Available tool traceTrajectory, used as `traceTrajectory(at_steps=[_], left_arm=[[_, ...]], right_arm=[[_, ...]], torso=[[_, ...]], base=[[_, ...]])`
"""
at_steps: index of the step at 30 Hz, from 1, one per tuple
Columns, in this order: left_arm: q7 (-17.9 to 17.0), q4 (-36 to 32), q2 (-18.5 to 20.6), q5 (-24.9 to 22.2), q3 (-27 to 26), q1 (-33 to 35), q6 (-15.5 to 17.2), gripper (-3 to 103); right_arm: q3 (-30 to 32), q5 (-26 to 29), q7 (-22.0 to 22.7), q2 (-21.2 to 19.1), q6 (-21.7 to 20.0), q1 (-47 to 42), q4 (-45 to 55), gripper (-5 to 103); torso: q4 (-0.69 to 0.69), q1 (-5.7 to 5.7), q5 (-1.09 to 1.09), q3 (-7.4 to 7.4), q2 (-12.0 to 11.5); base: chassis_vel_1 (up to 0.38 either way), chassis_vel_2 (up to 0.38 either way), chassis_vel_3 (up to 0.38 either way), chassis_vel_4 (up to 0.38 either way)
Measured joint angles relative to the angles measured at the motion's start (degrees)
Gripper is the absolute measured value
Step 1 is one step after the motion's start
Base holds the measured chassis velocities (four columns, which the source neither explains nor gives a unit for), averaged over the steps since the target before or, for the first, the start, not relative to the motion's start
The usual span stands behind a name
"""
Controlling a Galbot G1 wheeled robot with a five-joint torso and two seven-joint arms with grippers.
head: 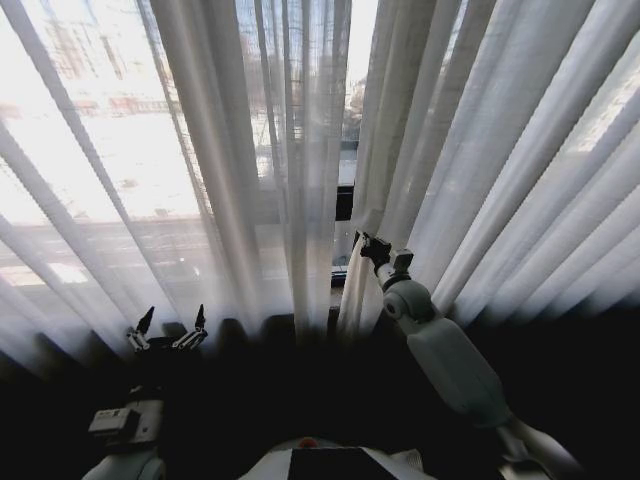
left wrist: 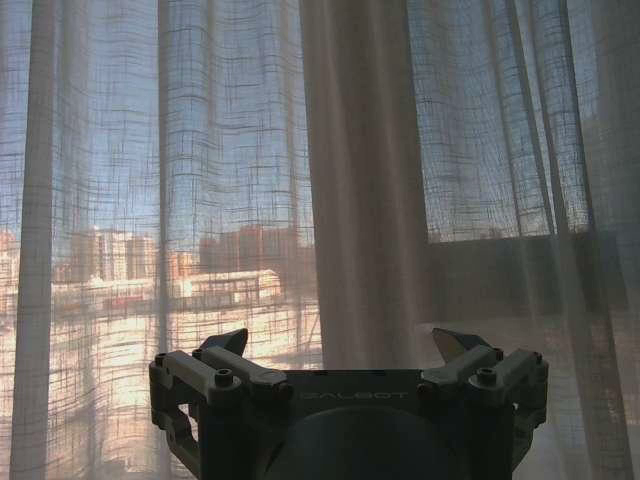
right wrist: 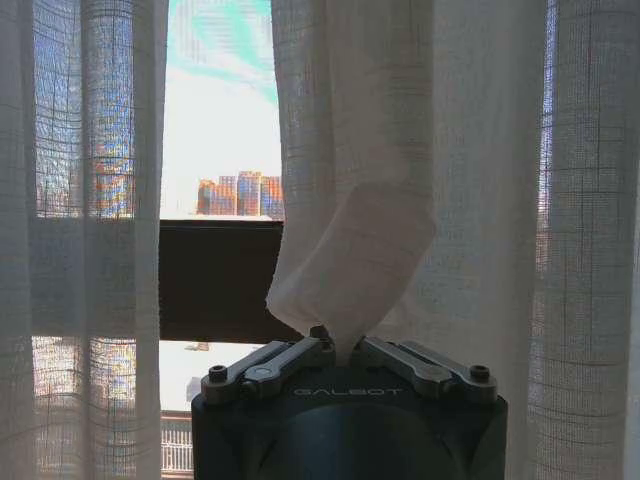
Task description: Open the curtains by pulling them apart, changing their state from closed to fully open.
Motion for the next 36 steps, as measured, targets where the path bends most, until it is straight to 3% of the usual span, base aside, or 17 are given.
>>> traceTrajectory(at_steps=[21,36], left_arm=[[0.0,0.6,0.0,0.5,0.2,-0.6,0.3,100],[0.0,0.4,-0.1,1.5,1.0,-0.6,0.4,100]], right_arm=[[0.4,0.6,-2.1,0.1,-0.3,-0.2,-0.4,0],[2.1,1.0,-2.8,-0.1,-0.5,-1.6,0.2,0]], torso=[[0.01,0.00,-0.01,0.00,0.0],[0.00,0.00,0.01,0.00,0.0]], base=[[-0.013,-0.013,0.009,0.013],[-0.208,-0.199,0.212,0.187]])
